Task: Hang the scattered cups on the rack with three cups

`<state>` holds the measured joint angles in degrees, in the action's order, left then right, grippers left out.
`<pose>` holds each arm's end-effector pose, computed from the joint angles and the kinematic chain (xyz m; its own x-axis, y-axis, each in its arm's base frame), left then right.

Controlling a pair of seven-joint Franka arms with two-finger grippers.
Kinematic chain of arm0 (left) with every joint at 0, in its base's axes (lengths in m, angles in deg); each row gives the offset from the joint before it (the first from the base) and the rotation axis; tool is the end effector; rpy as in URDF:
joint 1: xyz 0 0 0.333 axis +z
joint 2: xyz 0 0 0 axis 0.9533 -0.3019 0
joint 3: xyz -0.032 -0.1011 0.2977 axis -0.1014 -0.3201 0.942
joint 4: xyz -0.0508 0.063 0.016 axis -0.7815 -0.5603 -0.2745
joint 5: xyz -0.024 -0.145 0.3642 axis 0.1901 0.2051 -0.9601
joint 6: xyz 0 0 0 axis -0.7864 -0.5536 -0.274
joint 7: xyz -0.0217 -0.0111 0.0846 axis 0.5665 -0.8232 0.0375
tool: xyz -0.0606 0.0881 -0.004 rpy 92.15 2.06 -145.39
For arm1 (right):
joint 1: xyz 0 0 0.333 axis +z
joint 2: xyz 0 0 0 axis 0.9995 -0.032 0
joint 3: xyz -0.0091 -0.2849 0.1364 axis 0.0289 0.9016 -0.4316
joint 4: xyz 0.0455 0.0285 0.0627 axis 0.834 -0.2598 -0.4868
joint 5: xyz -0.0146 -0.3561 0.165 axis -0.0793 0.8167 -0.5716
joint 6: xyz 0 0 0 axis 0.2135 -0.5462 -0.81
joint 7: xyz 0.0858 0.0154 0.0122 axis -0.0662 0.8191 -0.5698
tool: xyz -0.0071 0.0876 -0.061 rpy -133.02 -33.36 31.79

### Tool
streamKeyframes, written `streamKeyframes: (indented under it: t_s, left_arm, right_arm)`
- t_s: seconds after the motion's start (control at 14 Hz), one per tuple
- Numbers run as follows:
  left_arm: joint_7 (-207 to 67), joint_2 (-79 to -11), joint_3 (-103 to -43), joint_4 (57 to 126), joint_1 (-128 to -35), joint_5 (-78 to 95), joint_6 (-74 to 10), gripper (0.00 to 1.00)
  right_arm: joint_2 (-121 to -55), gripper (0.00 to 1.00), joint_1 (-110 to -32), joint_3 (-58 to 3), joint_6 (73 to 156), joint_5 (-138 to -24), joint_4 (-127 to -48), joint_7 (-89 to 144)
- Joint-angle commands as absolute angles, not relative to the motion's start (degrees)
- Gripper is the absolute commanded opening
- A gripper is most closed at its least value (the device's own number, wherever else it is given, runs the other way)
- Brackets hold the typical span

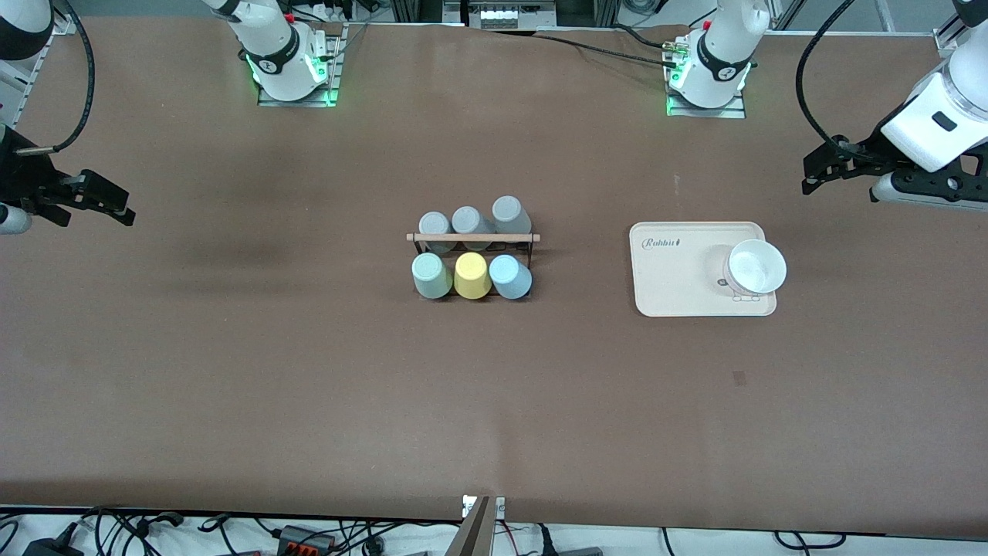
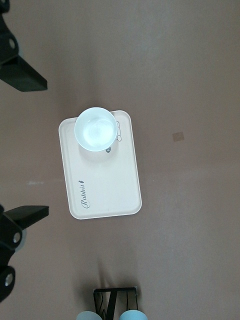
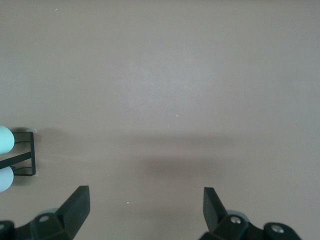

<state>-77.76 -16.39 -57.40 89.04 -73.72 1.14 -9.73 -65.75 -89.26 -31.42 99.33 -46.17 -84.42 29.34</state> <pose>0.5401 -0.0398 0.6003 0.9957 -0.0932 -0.0003 -0.0931 -0.9953 0.0256 0.5743 -0.0207 0.5801 0.9985 0.0054 0.0554 0.0069 -0.9996 -0.0270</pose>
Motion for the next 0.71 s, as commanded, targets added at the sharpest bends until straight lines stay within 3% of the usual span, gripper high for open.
streamKeyframes:
  t_s: [0.0,0.64]
  left_arm:
    - [-78.5,-16.4,-57.7,88.0,-73.3,2.2,-8.6,1.00]
    - [-78.5,-16.4,-57.7,88.0,-73.3,2.2,-8.6,1.00]
  right_arm:
    - [-63.6,1.00,-90.4,-32.6,98.3,-45.4,-85.9,29.4]
    - [-63.1,1.00,-90.3,-32.6,97.4,-45.3,-86.1,29.2]
